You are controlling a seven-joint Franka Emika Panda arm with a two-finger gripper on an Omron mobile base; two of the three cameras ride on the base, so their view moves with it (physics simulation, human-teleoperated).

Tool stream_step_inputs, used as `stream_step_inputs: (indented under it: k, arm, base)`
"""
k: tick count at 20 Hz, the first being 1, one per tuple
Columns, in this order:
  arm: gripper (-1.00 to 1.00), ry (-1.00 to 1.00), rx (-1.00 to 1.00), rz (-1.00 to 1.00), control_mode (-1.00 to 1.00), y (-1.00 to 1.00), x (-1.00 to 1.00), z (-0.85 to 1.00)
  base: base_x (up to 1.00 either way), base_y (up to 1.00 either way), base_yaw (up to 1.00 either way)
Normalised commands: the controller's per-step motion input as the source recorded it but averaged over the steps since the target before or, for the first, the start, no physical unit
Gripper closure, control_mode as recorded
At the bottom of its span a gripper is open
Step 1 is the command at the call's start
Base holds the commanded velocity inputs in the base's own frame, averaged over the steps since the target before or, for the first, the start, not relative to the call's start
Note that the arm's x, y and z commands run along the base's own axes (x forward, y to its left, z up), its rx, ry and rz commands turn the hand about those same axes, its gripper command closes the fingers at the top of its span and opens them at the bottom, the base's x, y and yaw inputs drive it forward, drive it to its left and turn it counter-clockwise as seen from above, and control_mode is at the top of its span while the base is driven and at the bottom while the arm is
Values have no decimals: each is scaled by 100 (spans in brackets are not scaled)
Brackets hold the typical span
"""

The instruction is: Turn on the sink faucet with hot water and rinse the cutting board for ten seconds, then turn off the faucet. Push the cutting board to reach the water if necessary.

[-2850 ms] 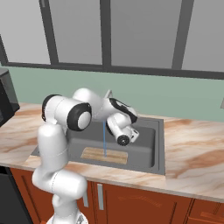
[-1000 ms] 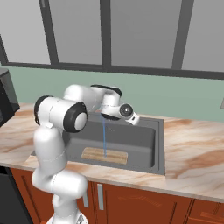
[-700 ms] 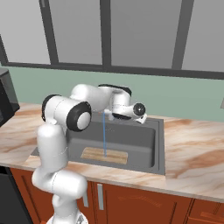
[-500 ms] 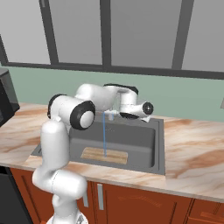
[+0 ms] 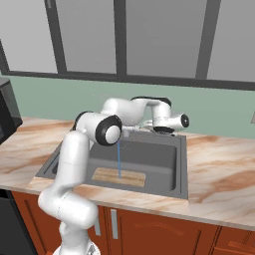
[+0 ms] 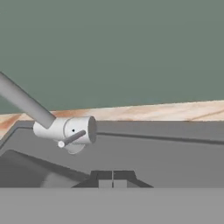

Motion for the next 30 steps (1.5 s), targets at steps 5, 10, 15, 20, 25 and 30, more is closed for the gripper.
stream_step_inputs:
  k: [5,10,15,20,25,30]
  arm:
    - [100,-9,0,20,-100,1,6,-14]
    - [100,-10,0,4,-100,19,1,0]
    - [100,-14,0,0,-100,21,1,0]
    - [100,-10,0,0,-100,35,1,-5]
    - [100,-7,0,0,-100,38,6,-1]
    - [100,-5,0,0,-100,18,0,-1]
  base:
    - [0,0,0]
    - [0,0,0]
    - [0,0,0]
    - [0,0,0]
    - [0,0,0]
    - [0,0,0]
